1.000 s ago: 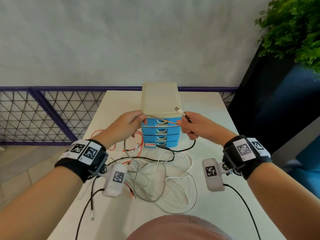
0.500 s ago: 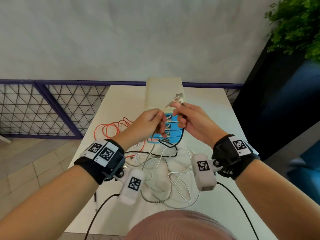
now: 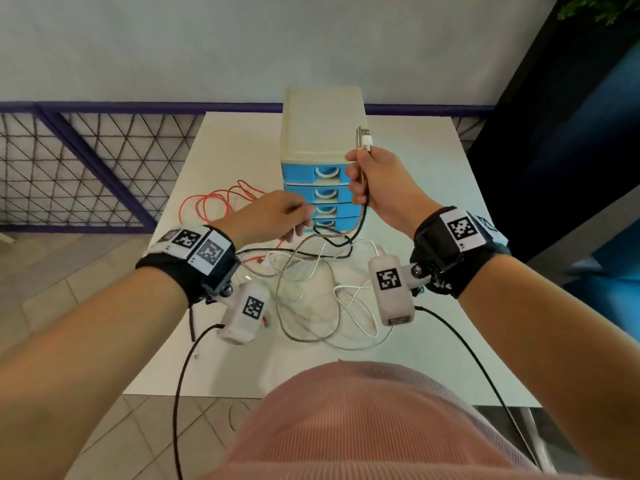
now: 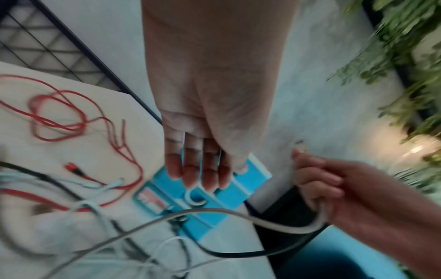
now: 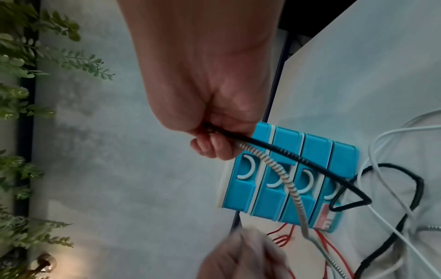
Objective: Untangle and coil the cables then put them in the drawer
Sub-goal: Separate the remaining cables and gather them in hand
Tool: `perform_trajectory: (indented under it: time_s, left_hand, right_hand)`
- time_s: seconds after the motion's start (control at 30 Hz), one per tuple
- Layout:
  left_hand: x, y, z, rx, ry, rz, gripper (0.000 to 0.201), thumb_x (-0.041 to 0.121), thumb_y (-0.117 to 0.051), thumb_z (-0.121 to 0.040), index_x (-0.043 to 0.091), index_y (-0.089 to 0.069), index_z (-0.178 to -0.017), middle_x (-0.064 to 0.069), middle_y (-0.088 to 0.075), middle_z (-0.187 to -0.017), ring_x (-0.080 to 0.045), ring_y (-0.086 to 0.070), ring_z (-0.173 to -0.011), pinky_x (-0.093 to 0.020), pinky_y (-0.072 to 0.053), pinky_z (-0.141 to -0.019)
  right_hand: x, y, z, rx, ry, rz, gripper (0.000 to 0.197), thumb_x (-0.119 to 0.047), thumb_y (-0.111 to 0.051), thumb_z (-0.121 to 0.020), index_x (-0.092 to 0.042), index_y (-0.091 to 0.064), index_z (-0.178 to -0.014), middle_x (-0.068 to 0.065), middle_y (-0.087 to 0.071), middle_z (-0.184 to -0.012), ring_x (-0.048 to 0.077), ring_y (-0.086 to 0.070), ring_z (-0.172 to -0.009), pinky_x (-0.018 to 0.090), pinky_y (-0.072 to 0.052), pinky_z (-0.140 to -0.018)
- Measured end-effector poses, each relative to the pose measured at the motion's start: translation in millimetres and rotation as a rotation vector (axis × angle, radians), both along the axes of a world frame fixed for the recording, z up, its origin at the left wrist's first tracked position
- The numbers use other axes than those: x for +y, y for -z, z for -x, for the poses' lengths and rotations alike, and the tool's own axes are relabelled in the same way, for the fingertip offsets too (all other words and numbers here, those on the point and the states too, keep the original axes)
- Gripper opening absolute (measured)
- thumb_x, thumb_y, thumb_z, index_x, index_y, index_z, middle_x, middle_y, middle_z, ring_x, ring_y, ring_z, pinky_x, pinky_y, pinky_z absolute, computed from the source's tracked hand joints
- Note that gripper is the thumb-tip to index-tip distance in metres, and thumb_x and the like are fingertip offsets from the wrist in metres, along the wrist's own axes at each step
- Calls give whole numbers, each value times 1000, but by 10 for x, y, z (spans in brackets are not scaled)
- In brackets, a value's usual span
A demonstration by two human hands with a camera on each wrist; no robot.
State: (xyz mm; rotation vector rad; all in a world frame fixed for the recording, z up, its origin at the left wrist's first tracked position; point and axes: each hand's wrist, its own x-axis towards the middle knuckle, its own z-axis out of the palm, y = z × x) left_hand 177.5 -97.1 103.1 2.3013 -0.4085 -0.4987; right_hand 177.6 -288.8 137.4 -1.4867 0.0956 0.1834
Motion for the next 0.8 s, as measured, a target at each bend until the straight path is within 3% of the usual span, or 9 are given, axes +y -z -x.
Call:
perform_trajectory:
  time_s: [0.13, 0.2, 0.27, 0.4, 0.47, 0.6, 0.73, 0.8]
  left_hand:
    - [415, 481, 107, 49, 59, -321, 16, 18, -51, -93, 12, -64, -86, -1, -67, -76, -14, -62, -61, -14, -43, -49]
    - [564, 784, 134, 64, 114, -460, 14, 16, -55, -89, 12, -68, -94, 4, -66, -84, -16, -63, -76, -20, -47, -63]
    - [721, 995, 209, 66, 109, -569, 20, 16, -55, -88, 19, -68, -103, 6, -64, -98, -17, -61, -90, -33, -51, -81]
    - [880, 1253, 306, 14, 64, -607, 45, 16, -50, -89, 45, -51, -123, 3, -53, -113, -22, -58, -103, -47, -51, -87]
    - [867, 1247, 350, -8, 49, -643, 45, 15, -50, -90, 40, -51, -127, 0, -49, -120, -25, -55, -111, -46, -50, -87]
    - [829, 1217, 340, -75, 39, -662, 33, 19, -54, -91, 30, -57, -122, 0, -43, -103, -24, -49, -107, -40, -48, -79]
    - [763, 997, 236, -144, 23, -557, 22, 26, -58, -89, 22, -63, -110, -4, -46, -114, -27, -42, -112, -40, -35, -92]
    - [695, 816, 164, -193, 8, -451, 17, 26, -61, -88, 21, -65, -104, -4, -48, -116, -26, -42, -114, -42, -35, -96]
  right_hand:
    - [-78, 36, 73, 87, -73, 64, 18, -22, -38, -101, -13, -50, -90, -4, -30, -60, 8, -23, -45, 19, -20, -39]
    - [-111, 47, 96, 129, -86, 155, 20, -29, -43, -100, -14, -52, -89, -7, -30, -55, 7, -22, -43, 19, -19, -38]
    - [-124, 63, 126, 130, -96, 220, 18, -26, -45, -98, -14, -55, -89, -8, -31, -52, 7, -22, -43, 19, -19, -38]
    - [-144, 77, 157, 134, -95, 293, 19, -24, -45, -99, -12, -57, -92, -6, -32, -56, 7, -24, -44, 19, -21, -37]
    - [-132, 75, 165, 139, -114, 321, 20, -25, -45, -99, -12, -58, -93, -6, -32, -56, 8, -25, -44, 18, -23, -37]
    - [-138, 75, 170, 132, -136, 370, 21, -27, -44, -99, -13, -59, -93, -5, -33, -58, 8, -26, -46, 19, -24, -39]
    - [-155, 92, 125, 119, -177, 424, 22, -29, -43, -99, -15, -54, -87, -5, -38, -61, 8, -27, -46, 19, -25, -40]
    - [-116, 118, 112, 104, -222, 409, 22, -28, -42, -101, -15, -50, -84, -3, -46, -64, 8, -32, -45, 18, -30, -40]
